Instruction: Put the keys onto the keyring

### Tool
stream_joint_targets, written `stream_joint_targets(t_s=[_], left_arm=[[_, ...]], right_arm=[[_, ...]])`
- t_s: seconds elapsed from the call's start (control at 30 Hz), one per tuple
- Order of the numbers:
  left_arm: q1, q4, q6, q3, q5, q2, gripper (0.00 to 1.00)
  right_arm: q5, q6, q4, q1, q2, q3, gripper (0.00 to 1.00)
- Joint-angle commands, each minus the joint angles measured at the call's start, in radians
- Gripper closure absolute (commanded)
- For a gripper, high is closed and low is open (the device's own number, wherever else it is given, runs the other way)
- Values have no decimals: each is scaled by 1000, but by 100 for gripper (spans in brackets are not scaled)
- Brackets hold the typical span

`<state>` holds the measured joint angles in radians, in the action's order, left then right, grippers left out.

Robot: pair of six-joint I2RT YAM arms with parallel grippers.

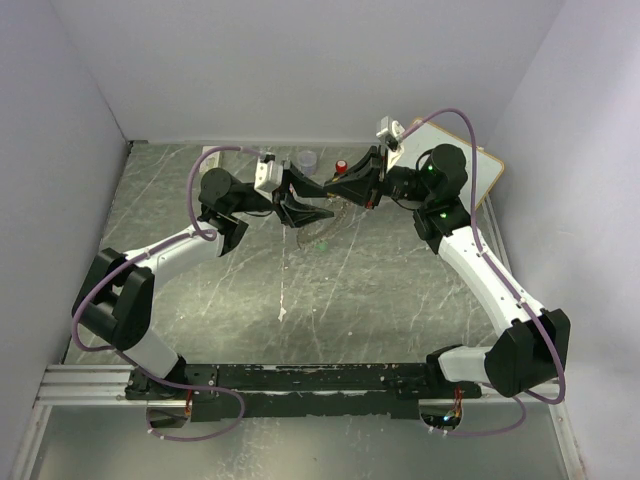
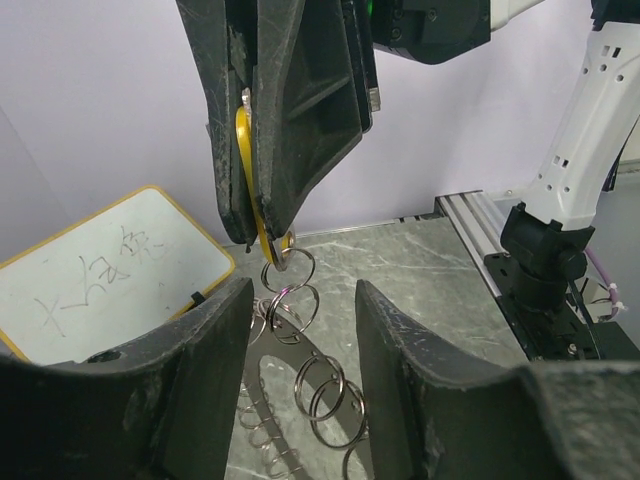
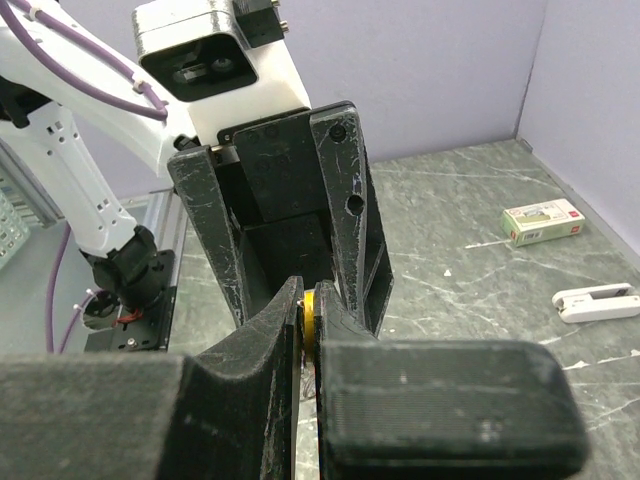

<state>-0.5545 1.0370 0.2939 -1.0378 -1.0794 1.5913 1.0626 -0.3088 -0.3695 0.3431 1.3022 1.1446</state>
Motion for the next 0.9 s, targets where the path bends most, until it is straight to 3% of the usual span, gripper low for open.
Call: stream_joint_targets(t_s=[0.0, 0.87], left_arm=[[-3, -22, -29, -6, 12, -6, 45], [31, 26, 19, 18, 18, -18, 66]], right_arm=[[0, 10, -9, -7, -30, 35, 100], [-3, 21, 6, -12, -32, 39, 100]])
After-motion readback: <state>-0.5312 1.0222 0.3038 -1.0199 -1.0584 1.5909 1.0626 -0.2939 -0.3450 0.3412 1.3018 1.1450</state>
